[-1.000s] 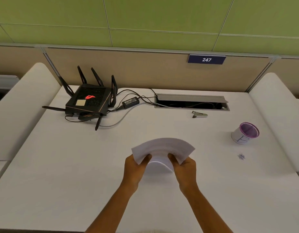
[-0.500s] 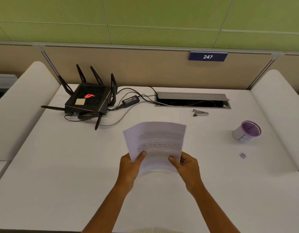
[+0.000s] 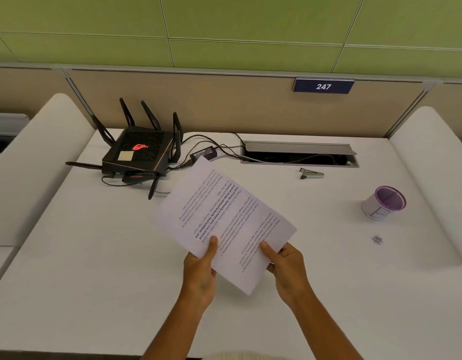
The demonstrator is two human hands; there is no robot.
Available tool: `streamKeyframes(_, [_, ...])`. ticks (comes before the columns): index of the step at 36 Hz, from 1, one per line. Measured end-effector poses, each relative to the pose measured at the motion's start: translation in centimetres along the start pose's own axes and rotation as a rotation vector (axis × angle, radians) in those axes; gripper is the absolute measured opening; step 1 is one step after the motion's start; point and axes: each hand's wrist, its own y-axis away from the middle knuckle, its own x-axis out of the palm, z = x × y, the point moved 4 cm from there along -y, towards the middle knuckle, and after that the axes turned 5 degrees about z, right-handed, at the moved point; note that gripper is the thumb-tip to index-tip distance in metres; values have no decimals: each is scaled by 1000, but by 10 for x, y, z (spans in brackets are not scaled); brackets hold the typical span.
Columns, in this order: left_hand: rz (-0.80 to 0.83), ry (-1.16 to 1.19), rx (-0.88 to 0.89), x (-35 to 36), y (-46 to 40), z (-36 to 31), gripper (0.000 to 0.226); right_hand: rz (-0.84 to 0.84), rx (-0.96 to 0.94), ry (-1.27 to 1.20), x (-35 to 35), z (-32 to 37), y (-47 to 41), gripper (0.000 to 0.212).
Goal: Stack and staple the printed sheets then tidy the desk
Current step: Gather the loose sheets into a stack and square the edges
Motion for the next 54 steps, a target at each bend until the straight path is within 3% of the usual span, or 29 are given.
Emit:
streamKeyframes(6, [-32, 25, -1, -48, -20, -23, 53, -13, -16, 241, -19, 25, -7, 26])
streamKeyframes(13, [70, -543, -31, -63, -31, -52, 41, 15, -88, 450, -33, 62, -15, 17])
streamKeyframes(16, [101, -665, -14, -51, -34, -58, 35, 10, -129, 528, -34, 70, -18, 12])
streamKeyframes(25, [15, -579, 173, -30, -27, -70, 12, -55, -372, 552, -32, 72, -3, 23])
streamKeyframes(30, [95, -667, 160, -36, -18, -42, 20, -110, -278, 519, -47, 36, -8, 21])
streamKeyframes(39, [84, -698, 156, -40, -13, -35, 19, -168, -236, 551, -54, 20, -8, 15])
streamKeyframes(45, [11, -674, 78, -54, -20, -24, 13, -118, -151, 562, -54, 8, -11, 13])
streamKeyframes(54, [-20, -687, 106, -62, -21, -26, 30, -42, -246, 609, -42, 57, -11, 7])
